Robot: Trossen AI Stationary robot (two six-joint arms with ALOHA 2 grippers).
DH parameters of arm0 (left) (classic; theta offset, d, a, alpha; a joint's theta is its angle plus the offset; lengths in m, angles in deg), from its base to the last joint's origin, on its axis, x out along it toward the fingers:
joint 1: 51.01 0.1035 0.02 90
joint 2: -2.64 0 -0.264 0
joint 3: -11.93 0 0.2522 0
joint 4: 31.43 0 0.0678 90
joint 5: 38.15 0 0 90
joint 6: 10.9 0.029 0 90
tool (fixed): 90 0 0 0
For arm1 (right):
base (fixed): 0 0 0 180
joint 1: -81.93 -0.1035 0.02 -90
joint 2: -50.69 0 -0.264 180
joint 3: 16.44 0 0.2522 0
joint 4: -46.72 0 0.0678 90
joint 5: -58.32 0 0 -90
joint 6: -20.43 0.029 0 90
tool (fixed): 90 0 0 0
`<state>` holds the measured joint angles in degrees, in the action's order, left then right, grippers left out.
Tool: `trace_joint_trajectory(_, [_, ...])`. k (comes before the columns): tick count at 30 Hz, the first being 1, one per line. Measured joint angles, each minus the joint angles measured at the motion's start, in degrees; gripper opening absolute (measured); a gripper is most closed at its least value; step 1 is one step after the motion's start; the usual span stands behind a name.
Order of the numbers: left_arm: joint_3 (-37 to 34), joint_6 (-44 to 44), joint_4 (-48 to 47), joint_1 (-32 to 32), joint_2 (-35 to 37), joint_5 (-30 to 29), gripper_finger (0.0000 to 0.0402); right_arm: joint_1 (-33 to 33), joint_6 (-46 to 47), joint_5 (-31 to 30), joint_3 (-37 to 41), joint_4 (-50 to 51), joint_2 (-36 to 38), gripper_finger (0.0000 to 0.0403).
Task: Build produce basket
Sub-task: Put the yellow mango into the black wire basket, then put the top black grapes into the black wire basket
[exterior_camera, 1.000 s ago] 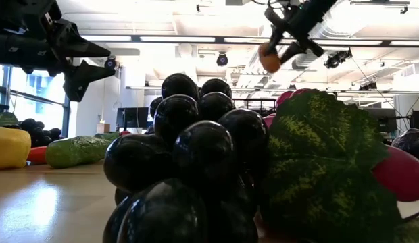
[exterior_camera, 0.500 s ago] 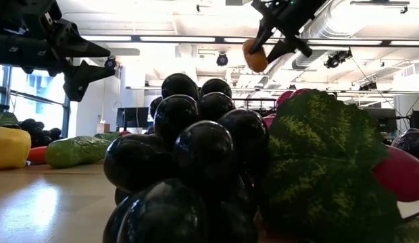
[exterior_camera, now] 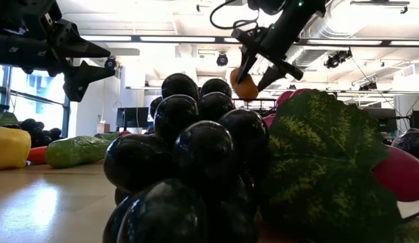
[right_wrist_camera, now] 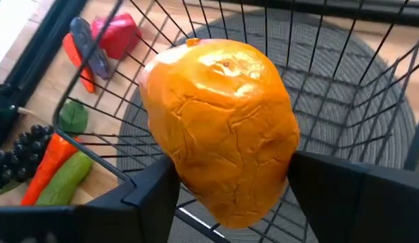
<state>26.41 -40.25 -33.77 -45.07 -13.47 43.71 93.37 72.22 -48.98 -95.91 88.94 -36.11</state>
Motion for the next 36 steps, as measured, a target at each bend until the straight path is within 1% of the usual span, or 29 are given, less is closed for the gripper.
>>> trace_joint_trajectory(5, [-0.02,0.0,-0.02,0.01,-0.01,0.03,0.0195,0.02,1.29,0.68,0.0,-0.21,-1.08,0.0247])
trace_joint_trajectory(13, [-0.01,0.0,-0.02,0.01,0.0,-0.01,0.0195,0.02,2.29,-0.63,0.0,-0.26,-1.07,0.0248])
trace_joint_trajectory(18, [-0.01,0.0,-0.02,0.01,-0.01,0.0,0.0195,0.19,3.52,1.17,0.0,-0.28,-1.05,0.0251])
trace_joint_trajectory(21, [0.01,0.0,-0.02,0.0,0.0,0.01,0.0195,0.17,3.98,0.42,0.0,-0.3,-1.05,0.0268])
trace_joint_trajectory(25, [0.0,0.17,0.11,0.02,0.01,0.03,0.0195,0.32,4.95,-0.45,0.0,-0.4,-1.01,0.0306])
trace_joint_trajectory(30, [-0.01,4.78,0.44,0.02,-0.01,2.03,0.0195,0.61,4.89,-1.46,0.0,-0.5,-1.01,0.0357])
trace_joint_trajectory(33, [0.0,6.05,0.9,0.02,-0.01,3.75,0.0198,0.59,4.14,-1.61,0.0,-1.44,-1.01,0.0374])
trace_joint_trajectory(36, [-0.02,6.11,1.76,0.02,0.01,4.98,0.0208,0.57,2.35,-1.17,0.0,-2.68,-0.99,0.0379])
